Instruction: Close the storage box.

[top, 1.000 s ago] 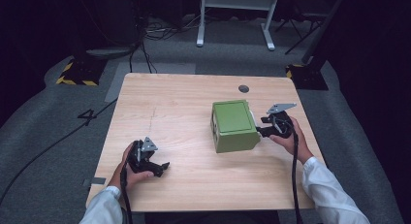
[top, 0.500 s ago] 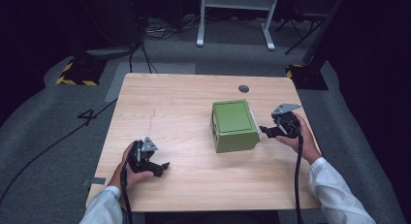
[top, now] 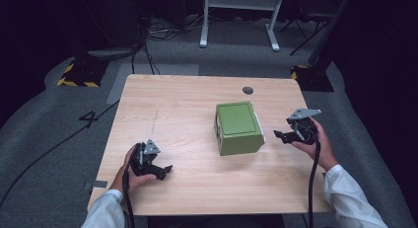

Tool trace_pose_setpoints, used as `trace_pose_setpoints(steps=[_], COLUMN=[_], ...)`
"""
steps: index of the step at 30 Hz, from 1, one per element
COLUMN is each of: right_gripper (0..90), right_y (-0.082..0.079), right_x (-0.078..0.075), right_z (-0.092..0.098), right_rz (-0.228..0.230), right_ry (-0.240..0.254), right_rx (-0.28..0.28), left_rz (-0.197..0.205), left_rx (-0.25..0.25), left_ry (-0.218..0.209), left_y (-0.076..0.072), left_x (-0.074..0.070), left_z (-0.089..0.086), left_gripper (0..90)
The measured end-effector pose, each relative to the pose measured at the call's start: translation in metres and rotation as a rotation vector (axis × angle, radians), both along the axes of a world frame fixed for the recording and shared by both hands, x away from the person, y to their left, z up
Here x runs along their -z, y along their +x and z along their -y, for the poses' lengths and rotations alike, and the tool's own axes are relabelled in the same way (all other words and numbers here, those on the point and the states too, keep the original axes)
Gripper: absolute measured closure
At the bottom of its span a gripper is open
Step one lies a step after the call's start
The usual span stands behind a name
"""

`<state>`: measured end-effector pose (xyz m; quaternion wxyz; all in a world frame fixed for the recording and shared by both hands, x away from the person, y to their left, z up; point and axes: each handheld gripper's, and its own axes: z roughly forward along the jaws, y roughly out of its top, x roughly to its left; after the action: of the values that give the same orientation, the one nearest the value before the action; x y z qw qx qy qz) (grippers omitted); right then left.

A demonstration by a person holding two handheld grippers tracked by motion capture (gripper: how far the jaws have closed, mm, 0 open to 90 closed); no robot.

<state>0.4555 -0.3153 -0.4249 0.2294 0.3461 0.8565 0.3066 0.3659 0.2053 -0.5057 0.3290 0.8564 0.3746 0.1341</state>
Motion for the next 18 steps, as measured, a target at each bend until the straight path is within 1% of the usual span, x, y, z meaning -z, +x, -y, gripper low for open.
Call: trace_pose_setpoints(steps=[5, 6, 9, 11, 12, 14, 15, 18], right_gripper=[24.3, 24.0, 23.8, 23.3, 23.3, 22.9, 22.9, 22.7], right_y=[-0.010, -0.014, -0.018, -0.024, -0.024, -0.031, -0.031, -0.039], right_x=[0.001, 0.001, 0.001, 0.002, 0.002, 0.003, 0.003, 0.006], right_z=[0.008, 0.010, 0.012, 0.015, 0.015, 0.018, 0.018, 0.021], right_rz=[0.000, 0.001, 0.004, 0.011, 0.011, 0.008, 0.008, 0.014], right_ry=[-0.006, -0.008, -0.009, -0.018, -0.018, -0.020, -0.020, -0.031], right_rx=[-0.011, -0.017, -0.021, -0.029, -0.029, -0.038, -0.038, -0.046], left_rz=[0.000, 0.000, 0.000, 0.000, 0.001, 0.001, -0.001, 0.001], left_rx=[0.000, 0.001, 0.000, -0.001, -0.002, -0.003, -0.005, -0.003], left_ry=[0.000, 0.001, 0.001, 0.000, 0.000, 0.001, -0.002, 0.001], left_y=[0.000, 0.000, 0.000, 0.000, 0.000, 0.000, -0.001, 0.000], left_x=[0.000, 0.000, 0.000, 0.000, 0.000, 0.000, 0.000, 0.000], left_z=[0.000, 0.000, 0.000, 0.000, 0.000, 0.000, 0.000, 0.000], left_gripper=[0.3, 0.3, 0.4, 0.4, 0.4, 0.4, 0.4, 0.4])
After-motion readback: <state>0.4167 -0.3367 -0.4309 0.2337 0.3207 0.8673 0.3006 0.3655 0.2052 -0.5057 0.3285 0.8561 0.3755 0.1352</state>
